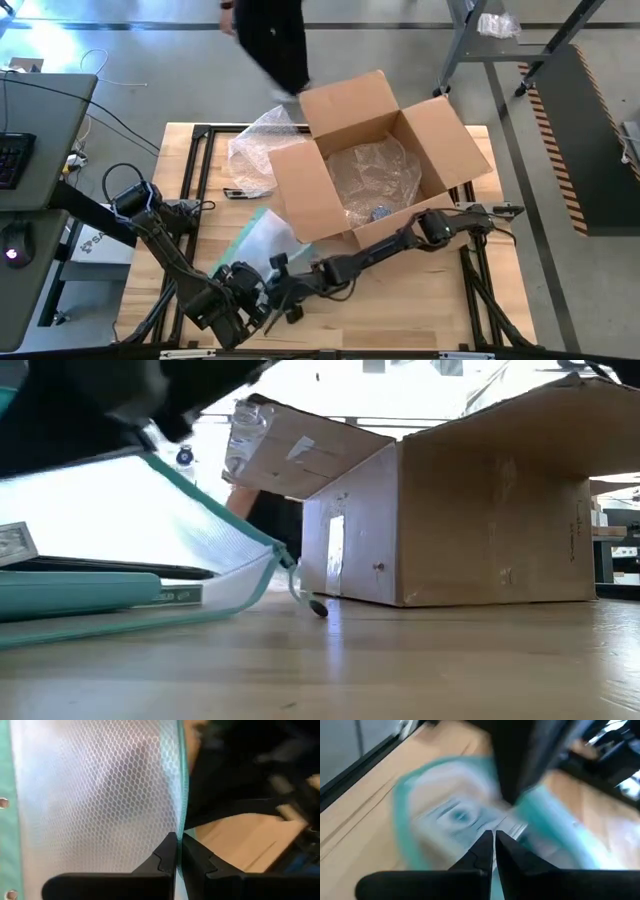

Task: Unpack boxes
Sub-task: Put the blue game card into the white zip bag, then put the blue scented candle into the white zip bag

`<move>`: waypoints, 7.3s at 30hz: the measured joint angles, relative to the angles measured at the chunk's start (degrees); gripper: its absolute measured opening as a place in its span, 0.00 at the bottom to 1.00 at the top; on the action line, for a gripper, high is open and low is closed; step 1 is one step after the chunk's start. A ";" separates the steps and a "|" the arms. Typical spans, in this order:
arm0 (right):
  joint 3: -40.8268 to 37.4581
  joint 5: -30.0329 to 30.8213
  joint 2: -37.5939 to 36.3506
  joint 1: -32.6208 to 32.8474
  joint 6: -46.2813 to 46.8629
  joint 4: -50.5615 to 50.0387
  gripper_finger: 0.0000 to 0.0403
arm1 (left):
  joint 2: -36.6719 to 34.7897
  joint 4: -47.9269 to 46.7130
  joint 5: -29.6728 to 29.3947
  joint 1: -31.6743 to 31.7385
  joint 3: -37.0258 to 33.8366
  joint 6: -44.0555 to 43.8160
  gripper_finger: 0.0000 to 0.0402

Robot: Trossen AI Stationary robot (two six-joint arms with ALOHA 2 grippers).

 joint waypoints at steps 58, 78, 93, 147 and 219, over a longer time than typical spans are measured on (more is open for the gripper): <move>-0.06 -0.74 6.55 -1.47 13.10 20.40 0.01 | -0.04 -6.14 3.75 -3.86 0.00 0.06 0.00; -0.13 6.17 -8.57 -1.47 7.31 -38.04 0.08 | -0.04 -12.28 7.27 -9.75 0.00 -10.36 0.00; 0.40 4.26 -8.55 -5.11 -2.31 -22.48 0.08 | -0.04 -10.70 2.95 -9.70 0.00 -10.00 0.00; 13.78 6.16 -12.13 -4.11 19.32 -40.20 0.00 | -1.09 -26.41 -8.36 -8.90 16.70 -8.39 0.00; -52.30 -18.08 -66.65 -21.21 5.13 -24.30 0.56 | -24.33 38.15 -4.66 16.61 -34.73 60.75 0.00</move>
